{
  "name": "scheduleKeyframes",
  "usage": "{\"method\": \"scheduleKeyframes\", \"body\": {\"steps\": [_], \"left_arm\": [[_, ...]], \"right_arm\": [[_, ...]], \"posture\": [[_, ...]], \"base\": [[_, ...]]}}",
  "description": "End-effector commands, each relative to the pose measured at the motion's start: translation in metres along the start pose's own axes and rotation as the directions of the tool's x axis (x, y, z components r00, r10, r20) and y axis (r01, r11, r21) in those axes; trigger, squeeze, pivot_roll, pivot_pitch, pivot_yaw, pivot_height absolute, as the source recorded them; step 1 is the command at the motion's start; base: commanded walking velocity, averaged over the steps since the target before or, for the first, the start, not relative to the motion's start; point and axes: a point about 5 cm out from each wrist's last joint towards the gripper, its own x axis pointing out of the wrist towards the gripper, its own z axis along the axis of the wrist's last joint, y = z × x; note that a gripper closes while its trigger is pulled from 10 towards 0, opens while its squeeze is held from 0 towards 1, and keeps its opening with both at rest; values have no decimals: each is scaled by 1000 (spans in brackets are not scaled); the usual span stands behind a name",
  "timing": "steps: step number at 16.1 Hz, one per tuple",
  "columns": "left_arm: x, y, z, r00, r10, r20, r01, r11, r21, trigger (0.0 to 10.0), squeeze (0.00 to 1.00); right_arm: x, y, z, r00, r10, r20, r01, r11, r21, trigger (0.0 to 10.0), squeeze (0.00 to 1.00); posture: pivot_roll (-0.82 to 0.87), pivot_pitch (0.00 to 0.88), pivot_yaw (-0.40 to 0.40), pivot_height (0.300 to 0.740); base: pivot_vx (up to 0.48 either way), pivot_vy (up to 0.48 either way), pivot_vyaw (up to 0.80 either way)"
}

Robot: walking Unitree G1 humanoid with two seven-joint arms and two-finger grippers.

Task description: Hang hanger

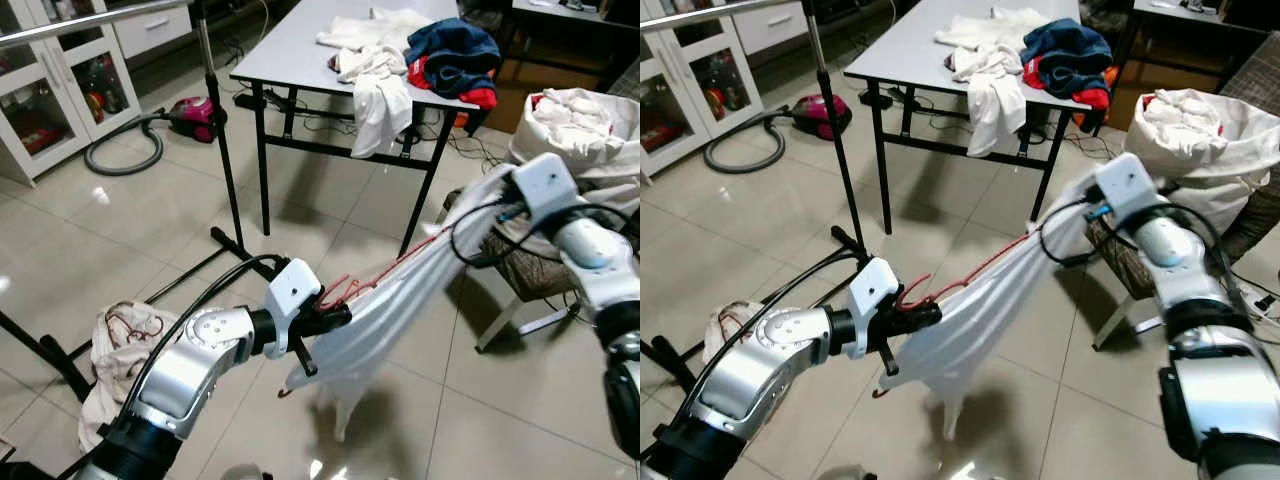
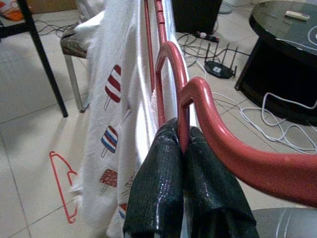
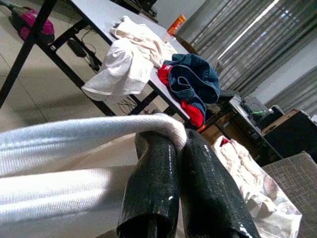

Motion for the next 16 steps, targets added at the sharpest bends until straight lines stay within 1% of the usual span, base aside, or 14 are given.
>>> {"method": "scheduleKeyframes", "body": {"steps": [1,2,3,4,5,6,7,8,10,11,12,13,15,16], "left_arm": [[-1,-2,1,1000,-24,-4,24,1000,11,10000,0],[-1,-3,2,999,-44,-5,44,999,19,10000,0],[0,-2,4,999,-47,-4,47,999,24,10000,0],[0,-1,5,999,-44,-1,44,999,27,10000,0],[0,0,8,999,-39,11,39,999,30,10000,0],[0,1,12,999,-41,24,40,999,37,10000,0],[-1,1,12,999,-42,26,41,998,38,10000,0],[-2,1,13,999,-42,29,41,998,40,10000,0],[-3,1,15,998,-37,40,36,999,38,10000,0],[-3,1,15,998,-37,42,35,999,38,10000,0],[-3,2,17,998,-30,54,28,999,36,10000,0],[-2,5,21,997,-4,77,2,1000,26,10000,0],[0,15,29,990,77,122,-78,997,5,10000,0],[1,31,45,959,204,199,-199,979,-44,10000,0]], "right_arm": [[3,-9,7,998,-52,20,52,999,1,0,0],[7,-4,11,998,-65,20,65,998,-1,0,0],[10,3,11,999,-46,4,46,999,3,0,0],[10,7,6,999,-31,-30,32,999,41,0,0],[5,12,-7,994,-26,-102,35,995,92,0,0],[-2,16,-24,982,-31,-184,70,975,209,0,0],[-3,16,-26,980,-35,-194,81,969,234,0,0],[-8,16,-35,970,-49,-239,130,932,339,0,0],[-22,23,-60,937,-17,-348,229,782,579,0,0],[-23,24,-61,936,-13,-352,236,765,599,0,0],[-26,28,-65,933,1,-360,250,720,648,0,0],[-28,34,-69,934,32,-357,257,636,728,0,0],[-31,46,-73,933,96,-348,235,569,788,0,0],[-30,68,-68,934,221,-281,89,617,782,0,0]], "posture": [[67,0,-2,740],[63,0,0,740],[64,0,-1,740],[64,0,-2,740],[70,0,-4,740],[75,0,-7,740],[75,0,-7,740],[76,0,-7,740],[77,0,-5,740],[77,0,-5,740],[76,0,-3,740],[73,0,-2,740],[73,0,-3,740],[70,0,-2,740]], "base": [[0,0,0],[0,0,0],[0,0,0],[0,0,0],[0,0,0],[0,0,0],[0,0,0],[0,0,0],[0,0,0],[0,0,0],[0,0,0],[0,0,0],[0,0,0],[0,0,0]]}}
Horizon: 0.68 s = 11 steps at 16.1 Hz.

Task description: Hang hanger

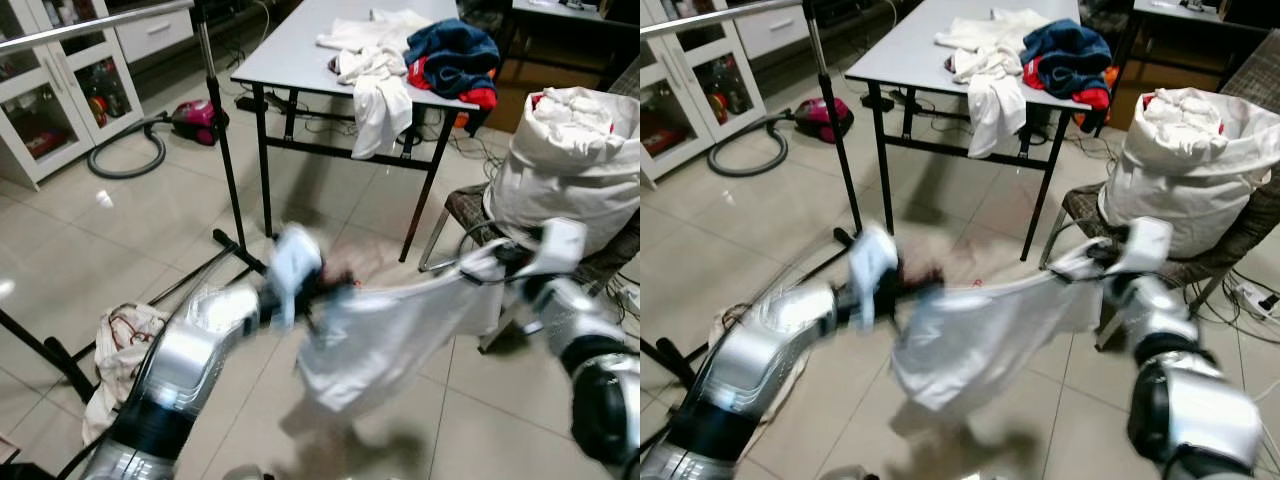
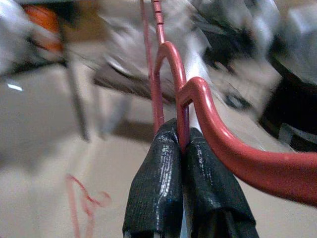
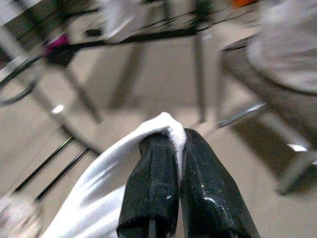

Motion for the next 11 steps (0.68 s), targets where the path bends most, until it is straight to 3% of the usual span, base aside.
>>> {"method": "scheduleKeyframes", "body": {"steps": [1,2,4,7,9,11], "left_arm": [[-2,9,8,997,65,50,-65,998,-11,10000,0],[4,17,21,982,147,119,-141,988,-56,10000,0],[17,24,43,938,259,231,-222,960,-173,10000,0],[38,30,56,869,416,268,-306,878,-368,10000,0],[41,38,54,825,512,238,-399,827,-395,10000,0],[38,53,57,755,614,232,-485,760,-433,10000,0]], "right_arm": [[1,5,-1,999,50,-17,-51,997,-52,0,0],[7,26,0,989,147,-8,-147,979,-141,0,0],[17,77,9,926,370,68,-343,906,-249,0,0],[15,137,8,785,615,81,-535,737,-412,0,0],[9,155,-2,709,705,24,-621,640,-453,0,0],[3,149,-16,686,727,-34,-661,603,-447,0,0]], "posture": [[68,0,-3,740],[64,0,1,740],[54,0,3,740],[45,0,2,740],[34,0,2,740],[36,0,-3,740]], "base": [[0,0,0],[0,0,0],[0,0,0],[0,0,0],[0,0,0],[0,0,0]]}}
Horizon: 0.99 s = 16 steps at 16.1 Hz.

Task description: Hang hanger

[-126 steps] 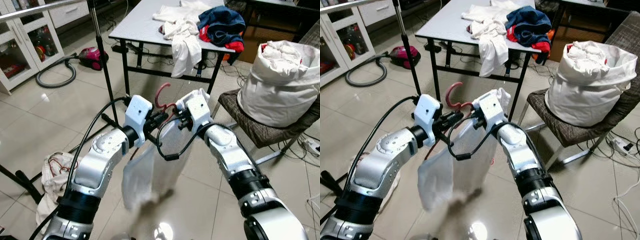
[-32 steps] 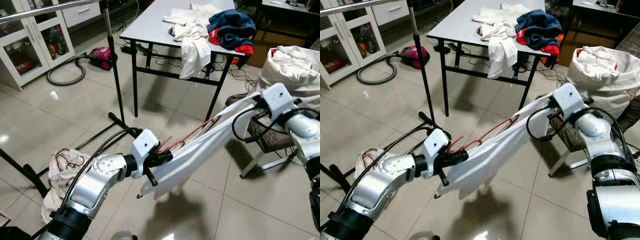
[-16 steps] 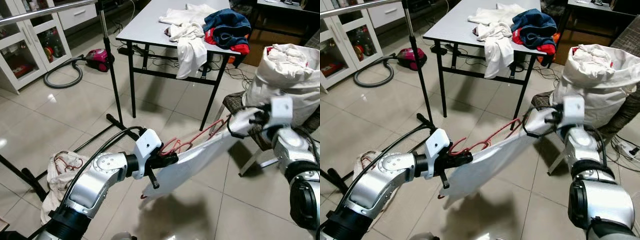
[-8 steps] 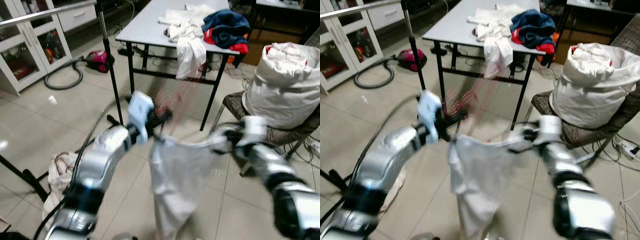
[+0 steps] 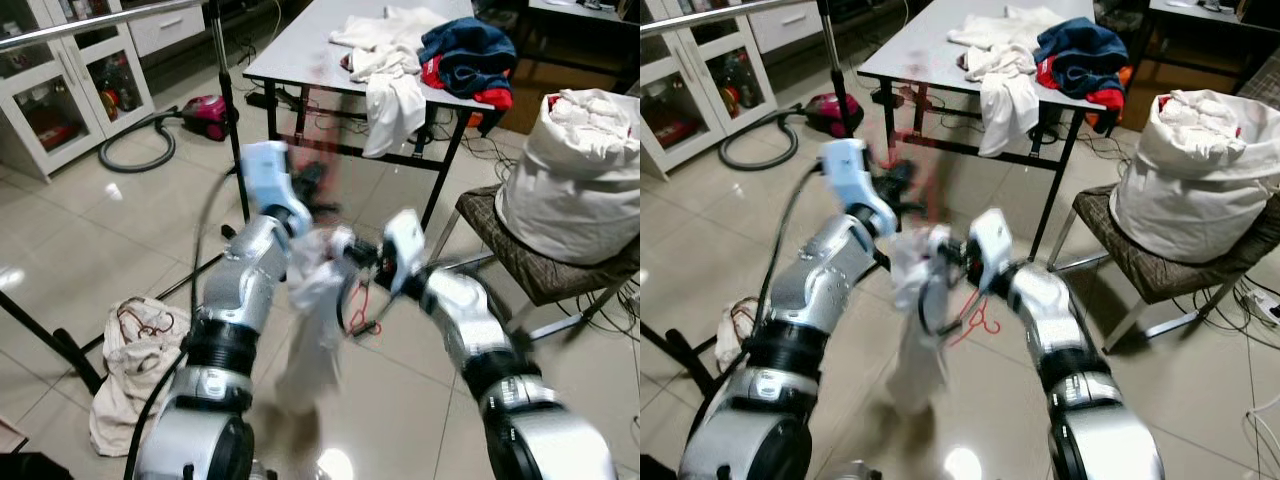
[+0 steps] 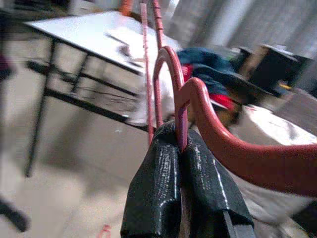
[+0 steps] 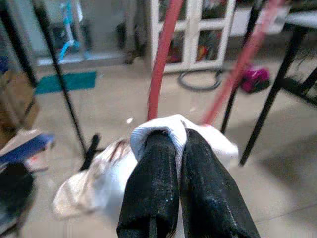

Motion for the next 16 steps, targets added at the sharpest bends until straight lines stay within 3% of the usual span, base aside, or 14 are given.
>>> {"method": "scheduleKeyframes", "body": {"steps": [1,2,3,5,6,9,10,11,12,13,14,16], "left_arm": [[8,5,21,994,65,84,-60,996,-64,10000,0],[10,11,28,988,114,103,-98,984,-146,10000,0],[12,17,30,982,160,97,-136,966,-219,10000,0],[8,33,17,962,271,35,-246,913,-326,10000,0],[6,39,14,953,301,40,-269,900,-344,10000,0],[2,49,16,920,386,69,-333,863,-380,10000,0],[0,51,20,906,405,122,-350,879,-323,10000,0],[-4,45,34,880,372,295,-363,928,-85,10000,0],[-11,34,43,843,294,451,-399,904,156,10000,0],[-18,27,47,797,234,556,-458,835,304,10000,0],[-22,24,47,770,210,602,-497,790,359,10000,0],[-24,13,49,737,130,663,-519,737,433,10000,0]], "right_arm": [[-6,-3,1,1000,13,-15,-14,999,-29,0,0],[-9,-2,-3,1000,9,-22,-9,1000,-13,0,0],[-9,-2,-2,1000,-19,17,18,998,58,0,0],[-8,-11,14,977,-119,178,38,913,407,0,0],[-13,-11,12,979,-100,180,6,887,461,0,0],[-26,-13,-2,988,-96,125,20,864,503,0,0],[-28,-14,-5,986,-111,128,21,832,555,0,0],[-32,-16,0,976,-146,159,0,738,675,0,0],[-33,-15,6,971,-145,191,-43,679,733,0,0],[-34,-13,10,968,-137,210,-69,660,748,0,0],[-35,-11,10,969,-126,212,-79,655,751,0,0],[-37,-8,5,979,-100,179,-68,664,745,0,0]], "posture": [[36,0,-6,740],[36,0,-9,740],[37,0,-11,740],[41,0,-11,740],[40,0,-11,740],[41,0,-13,740],[40,0,-14,740],[41,0,-16,740],[35,0,-21,740],[31,0,-27,740],[29,0,-29,740],[27,0,-35,740]], "base": [[0,0,0],[0,0,0],[0,0,0],[0,0,0],[0,0,0],[0,0,0],[0,0,0],[0,0,0],[0,0,0],[0,0,0],[0,0,0],[0,0,0]]}}
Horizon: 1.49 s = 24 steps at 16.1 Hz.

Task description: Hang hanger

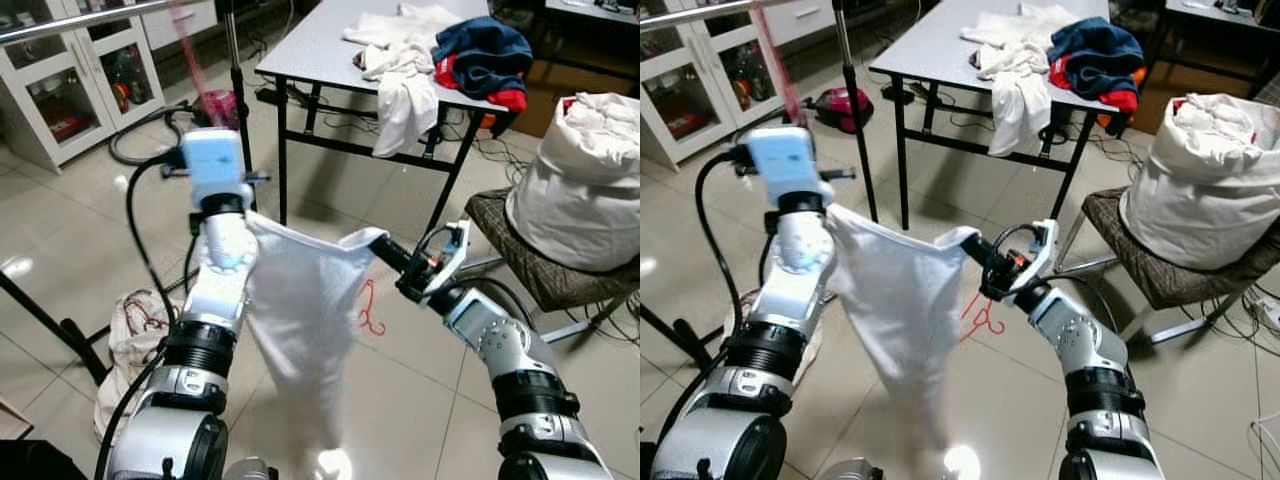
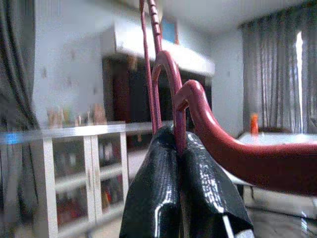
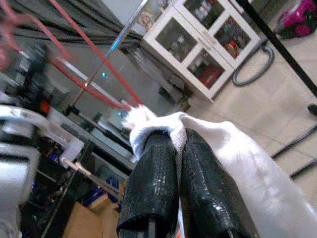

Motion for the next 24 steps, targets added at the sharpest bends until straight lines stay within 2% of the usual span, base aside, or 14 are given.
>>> {"method": "scheduleKeyframes", "body": {"steps": [1,5,6,7,8,9,14,16,17,18,20,22,23,24], "left_arm": [[3,-4,19,990,-19,142,11,998,55,10000,0],[-4,-14,37,940,-82,332,33,988,150,10000,0],[-4,-13,36,943,-66,326,21,990,140,10000,0],[0,-9,21,992,41,120,-35,998,-48,10000,0],[-2,-2,-16,957,142,-251,-208,942,-262,10000,0],[-13,0,-45,867,138,-479,-338,869,-362,10000,0],[-27,-1,-67,780,32,-625,-470,690,-551,10000,0],[-26,-5,-71,739,-17,-673,-556,548,-625,10000,0],[-27,-10,-74,692,-56,-719,-652,378,-657,10000,0],[-26,-12,-73,695,-59,-716,-653,364,-664,10000,0],[-24,-15,-69,739,-95,-667,-572,435,-696,10000,0],[-20,-9,-66,787,-137,-602,-409,615,-675,10000,0],[-20,-7,-67,786,-133,-603,-411,616,-672,10000,0],[-20,2,-72,750,-97,-654,-543,474,-693,10000,0]], "right_arm": [[-4,-3,-1,1000,-18,-18,18,1000,-11,0,0],[-8,-9,-17,985,-105,-134,104,995,-15,0,0],[-7,-9,-19,983,-113,-147,109,993,-32,0,0],[-4,-9,-24,975,-129,-181,112,988,-105,0,0],[1,-7,-24,974,-138,-181,107,980,-169,0,0],[5,-4,-24,975,-131,-181,88,970,-225,0,0],[7,2,-22,978,-84,-190,47,981,-191,0,0],[7,4,-25,976,-62,-207,20,980,-198,0,0],[7,7,-28,972,-41,-231,-10,976,-216,0,0],[7,8,-29,971,-38,-238,-17,974,-224,0,0],[8,9,-28,972,-34,-231,-18,975,-222,0,0],[5,9,-22,974,-57,-220,-6,961,-277,0,0],[4,8,-21,974,-62,-218,-3,959,-284,0,0],[1,9,-18,974,-55,-221,-9,960,-281,0,0]], "posture": [[27,0,-35,740],[31,0,-34,740],[29,0,-30,740],[29,0,-31,740],[29,0,-31,740],[29,0,-31,740],[30,0,-35,740],[30,0,-35,740],[30,0,-35,740],[27,0,-33,740],[27,0,-33,740],[24,0,-27,740],[24,0,-27,740],[24,0,-27,740]], "base": [[0,0,0],[0,0,0],[0,0,0],[0,0,0],[0,0,0],[0,0,0],[0,0,0],[0,0,0],[0,0,0],[0,0,0],[0,0,0],[0,0,0],[0,0,0],[0,0,0]]}}
